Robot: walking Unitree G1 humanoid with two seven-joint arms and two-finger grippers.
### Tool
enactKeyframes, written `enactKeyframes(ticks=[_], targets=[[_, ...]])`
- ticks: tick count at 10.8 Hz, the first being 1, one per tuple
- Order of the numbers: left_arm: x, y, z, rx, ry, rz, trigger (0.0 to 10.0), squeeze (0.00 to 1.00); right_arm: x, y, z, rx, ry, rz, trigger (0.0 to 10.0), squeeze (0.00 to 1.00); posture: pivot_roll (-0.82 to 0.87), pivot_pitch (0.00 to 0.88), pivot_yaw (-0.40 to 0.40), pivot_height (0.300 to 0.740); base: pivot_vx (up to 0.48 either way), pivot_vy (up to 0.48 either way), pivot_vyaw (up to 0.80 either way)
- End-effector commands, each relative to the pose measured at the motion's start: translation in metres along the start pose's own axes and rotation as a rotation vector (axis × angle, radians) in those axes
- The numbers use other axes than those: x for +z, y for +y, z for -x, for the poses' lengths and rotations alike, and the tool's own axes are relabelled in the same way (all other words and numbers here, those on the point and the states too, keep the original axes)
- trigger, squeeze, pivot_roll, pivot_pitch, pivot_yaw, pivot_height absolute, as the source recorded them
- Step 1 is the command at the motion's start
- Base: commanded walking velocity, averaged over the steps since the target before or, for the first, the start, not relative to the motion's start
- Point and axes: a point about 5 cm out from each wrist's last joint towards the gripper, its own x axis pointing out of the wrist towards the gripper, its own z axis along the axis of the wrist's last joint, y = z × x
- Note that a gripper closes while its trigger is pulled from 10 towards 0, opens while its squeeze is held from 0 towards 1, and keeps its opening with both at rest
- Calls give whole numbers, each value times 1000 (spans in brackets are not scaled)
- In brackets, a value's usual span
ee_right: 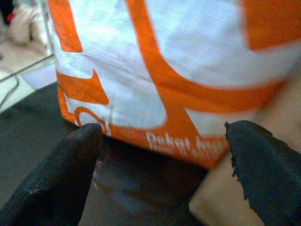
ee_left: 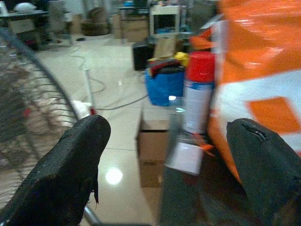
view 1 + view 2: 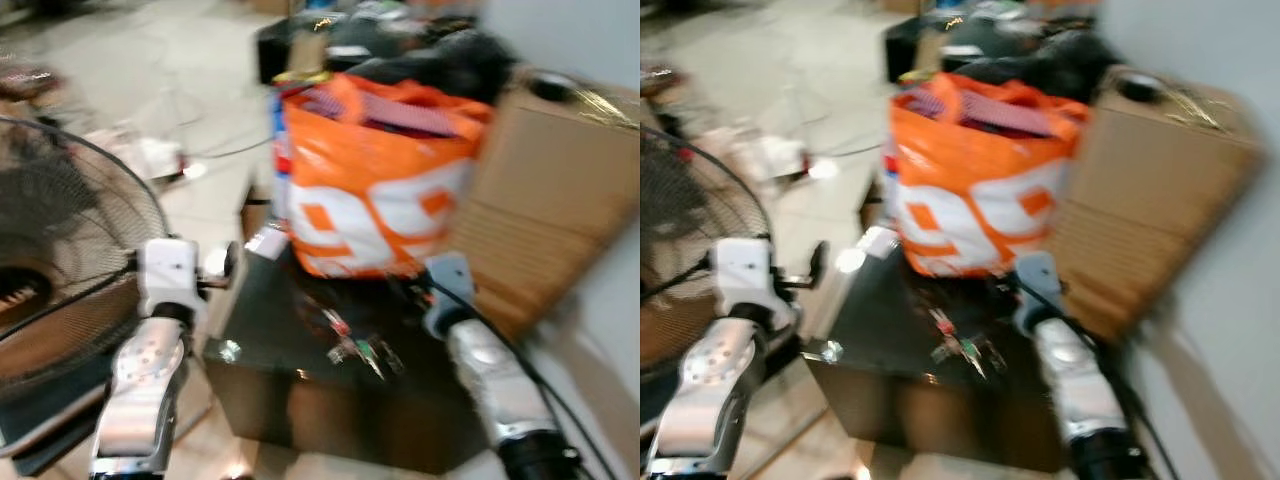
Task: Hang keys on a hook
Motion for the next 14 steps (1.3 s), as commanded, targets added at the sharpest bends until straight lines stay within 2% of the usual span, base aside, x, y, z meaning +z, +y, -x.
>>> enactKeyframes(ticks=[1,2,3,5,6,7,8,9,10,11,13,14], targets=[[-3,2,0,-11,20,-23,10000,580,0,4,-4,62,40,61,10000,1000,-50,0,-58,740,0,0,0],[-7,-1,0,-56,50,-33,10000,576,-8,2,-5,113,97,109,10000,918,-52,0,-63,740,0,0,0],[-12,-3,1,-127,76,-72,10000,584,-13,0,-5,149,140,122,10000,0,-53,0,-66,740,0,0,0],[-19,-2,1,-271,143,-103,10000,588,-16,-1,-10,191,195,117,10000,0,-60,0,-66,740,0,0,0],[-29,-5,7,-411,221,-152,10000,588,-21,4,-11,243,242,127,10000,0,-66,0,-69,740,0,0,0],[-38,-9,14,-530,293,-174,10000,584,-35,12,-7,341,326,123,10000,0,-76,0,-68,740,0,0,0],[-43,-10,18,-577,337,-177,10000,584,-45,15,-4,376,378,100,10000,0,-85,2,-66,740,0,0,0],[-53,-10,25,-613,417,-189,10000,580,-56,18,-4,385,428,66,10000,0,-95,25,-65,740,0,0,0],[-57,-10,28,-629,444,-198,10000,576,-60,20,-4,385,445,54,10000,0,-98,40,-67,740,0,0,0],[-64,-11,36,-652,475,-217,10000,580,-62,28,-7,381,445,13,10000,0,-100,64,-71,740,0,0,0],[-63,-10,43,-654,483,-212,10000,580,-63,39,-10,403,446,14,10000,0,-96,88,-80,740,0,0,0],[-62,-9,44,-628,463,-231,10000,592,-60,47,-14,402,402,0,10000,0,-84,95,-84,740,0,0,0]])
